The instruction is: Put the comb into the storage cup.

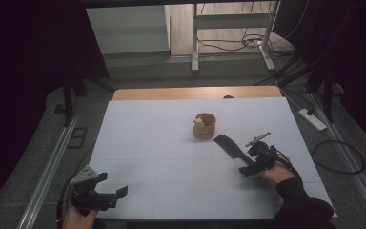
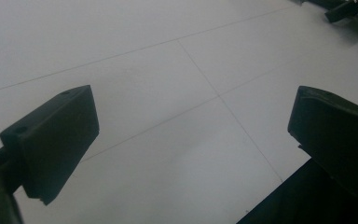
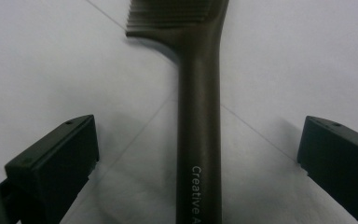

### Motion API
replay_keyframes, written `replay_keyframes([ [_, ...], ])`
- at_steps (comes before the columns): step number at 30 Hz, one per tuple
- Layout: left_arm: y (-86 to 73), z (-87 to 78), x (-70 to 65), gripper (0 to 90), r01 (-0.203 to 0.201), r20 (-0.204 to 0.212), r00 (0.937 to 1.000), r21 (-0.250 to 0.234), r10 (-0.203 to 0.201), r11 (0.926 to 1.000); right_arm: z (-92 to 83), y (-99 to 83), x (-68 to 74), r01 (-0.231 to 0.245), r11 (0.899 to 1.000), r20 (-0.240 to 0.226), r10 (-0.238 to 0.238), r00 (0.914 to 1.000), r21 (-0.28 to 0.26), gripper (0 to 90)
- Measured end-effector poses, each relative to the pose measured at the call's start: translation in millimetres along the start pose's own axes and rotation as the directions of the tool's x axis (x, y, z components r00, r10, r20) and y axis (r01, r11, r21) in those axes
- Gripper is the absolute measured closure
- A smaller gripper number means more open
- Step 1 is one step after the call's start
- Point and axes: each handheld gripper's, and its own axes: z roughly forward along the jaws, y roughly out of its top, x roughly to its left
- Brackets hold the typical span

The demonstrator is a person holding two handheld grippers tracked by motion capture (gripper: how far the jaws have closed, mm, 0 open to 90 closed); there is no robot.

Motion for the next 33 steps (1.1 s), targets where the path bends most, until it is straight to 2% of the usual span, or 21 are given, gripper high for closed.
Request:
replay_keyframes([
  [6,0.0,0.0,0.2,1.9,0.002,0.0,1.0,0.0,-0.002,1.0,1.9,-1.0,-0.1,-0.007,1.0,0.0,0.007,1.0,0.002,0.0],
  [14,-0.2,-0.6,1.0,1.9,0.007,0.005,1.0,-0.004,-0.007,1.0,0.8,3.3,0.6,-0.022,0.999,0.002,0.022,0.9998,0.042,2.2],
  [19,0.1,-0.3,0.8,2.0,0.006,0.003,1.0,0.0,-0.006,1.0,-3.7,6.4,2.3,-0.006,0.999,-0.008,0.007,0.9999,0.041,16.9],
  [21,0.1,0.1,0.6,2.0,0.007,0.002,1.0,-0.002,-0.007,1.0,-5.9,7.6,1.8,-0.008,0.999,-0.009,0.008,0.9999,0.037,26.8],
  [22,0.1,0.1,0.6,2.0,0.007,0.002,1.0,-0.002,-0.007,1.0,-5.9,7.6,1.8,-0.008,0.999,-0.009,0.008,0.9999,0.037,26.8],
  [23,0.1,0.1,0.5,2.0,0.007,0.002,1.0,-0.002,-0.007,1.0,-8.4,8.7,0.4,-0.008,0.999,-0.01,0.008,0.9999,0.031,38.6],
  [25,0.1,0.0,0.6,2.0,0.007,0.003,1.0,-0.002,-0.007,1.0,-9.0,9.5,-0.4,-0.012,0.999,-0.01,0.012,0.9999,0.03,44.8],
  [30,0.0,-0.4,0.7,1.9,0.007,0.002,1.0,-0.003,-0.007,1.0,-10.5,10.9,0.3,0.009,1.0,-0.019,-0.008,0.9998,0.022,68.5],
  [33,-0.2,-0.8,0.5,1.5,0.008,-0.002,1.0,-0.008,-0.008,0.9999,-10.8,10.7,-0.4,0.009,1.0,-0.024,-0.009,0.9997,0.021,71.8],
])
